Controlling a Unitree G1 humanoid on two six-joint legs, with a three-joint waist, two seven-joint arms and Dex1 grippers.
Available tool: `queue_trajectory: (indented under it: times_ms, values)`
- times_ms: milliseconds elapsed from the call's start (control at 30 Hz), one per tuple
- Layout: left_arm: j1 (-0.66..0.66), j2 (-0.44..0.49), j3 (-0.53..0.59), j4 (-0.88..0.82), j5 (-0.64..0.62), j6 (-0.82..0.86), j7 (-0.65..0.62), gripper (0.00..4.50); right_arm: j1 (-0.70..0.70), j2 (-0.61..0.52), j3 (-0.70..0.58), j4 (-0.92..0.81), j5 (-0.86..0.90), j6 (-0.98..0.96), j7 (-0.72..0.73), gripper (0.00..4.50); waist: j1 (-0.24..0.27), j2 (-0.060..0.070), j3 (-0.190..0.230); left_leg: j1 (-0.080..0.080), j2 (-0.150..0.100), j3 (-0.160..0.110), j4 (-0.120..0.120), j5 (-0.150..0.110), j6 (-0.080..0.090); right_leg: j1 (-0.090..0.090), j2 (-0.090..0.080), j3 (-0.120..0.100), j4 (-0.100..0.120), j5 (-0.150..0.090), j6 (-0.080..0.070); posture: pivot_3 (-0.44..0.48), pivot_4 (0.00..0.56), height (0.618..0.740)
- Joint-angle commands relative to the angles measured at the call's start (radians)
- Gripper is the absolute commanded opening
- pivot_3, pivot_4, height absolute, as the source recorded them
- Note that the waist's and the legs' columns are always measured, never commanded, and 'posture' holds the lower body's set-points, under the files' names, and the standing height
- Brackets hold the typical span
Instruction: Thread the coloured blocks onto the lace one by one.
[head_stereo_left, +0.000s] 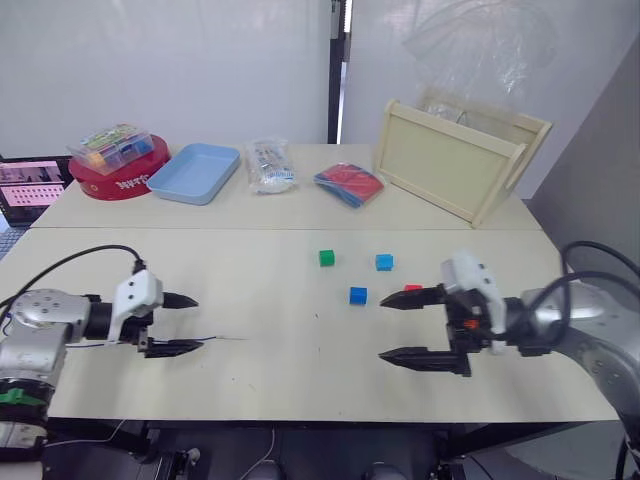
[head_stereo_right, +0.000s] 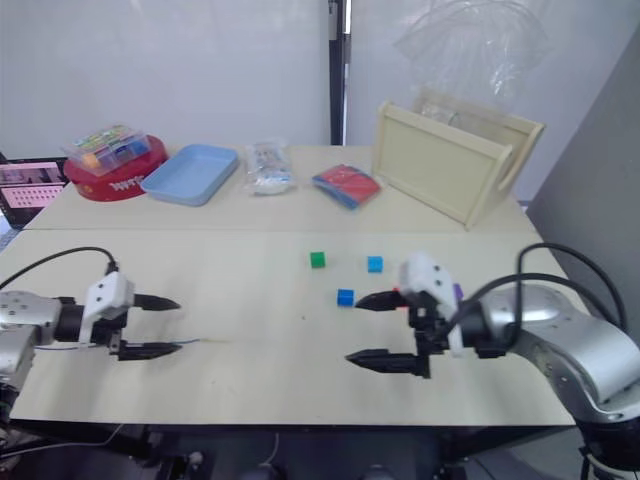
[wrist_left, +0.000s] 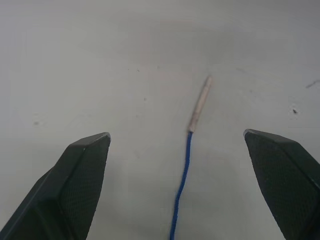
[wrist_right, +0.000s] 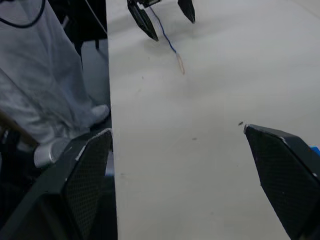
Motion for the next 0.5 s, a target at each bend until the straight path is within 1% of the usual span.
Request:
queue_trajectory:
  times_ms: [33,300,333,400,500]
  values:
    - [-0.028,-0.036,-0.047,0.024,0.007,-0.129,-0.085,4.5,-0.042,0.025,0.026,-0.035,-0.013,0.016,-0.049,4.46,0.003,0.0,0.0,-0.001,0.0,0.0,0.001,0.0,0.0,0.0,0.0,0.0,0.0,0.0,0.0,0.0,0.15,0.74]
    - [-0.18,-0.104,-0.108,0.349,0.083,-0.278,-0.131,4.5,-0.026,0.027,0.035,-0.032,-0.092,-0.01,-0.1,4.46,0.0,-0.001,0.0,-0.002,0.0,0.0,0.002,0.0,0.0,-0.002,0.0,0.0,0.001,0.0,0.0,0.0,0.15,0.74]
    - [-0.194,-0.114,-0.116,0.39,0.086,-0.297,-0.132,3.95,-0.019,0.03,0.033,-0.036,-0.096,-0.01,-0.106,4.5,0.0,-0.001,0.0,-0.002,0.0,0.0,0.002,0.0,0.001,-0.002,0.0,0.0,0.001,0.0,0.0,0.0,0.15,0.74]
    - [-0.212,-0.127,-0.133,0.46,0.099,-0.34,-0.132,3.35,-0.005,0.035,0.028,-0.045,-0.104,-0.011,-0.119,4.5,0.0,-0.001,0.0,-0.002,0.0,0.0,0.002,0.0,0.001,-0.002,0.0,0.0,0.001,0.0,0.0,0.0,0.15,0.74]
    - [-0.225,-0.126,-0.167,0.509,0.091,-0.367,-0.133,2.35,0.007,0.039,0.022,-0.054,-0.113,-0.011,-0.131,4.5,-0.002,-0.001,0.0,-0.002,0.0,0.0,0.002,0.0,0.001,-0.002,0.0,0.0,0.001,0.0,0.0,0.0,0.15,0.74]
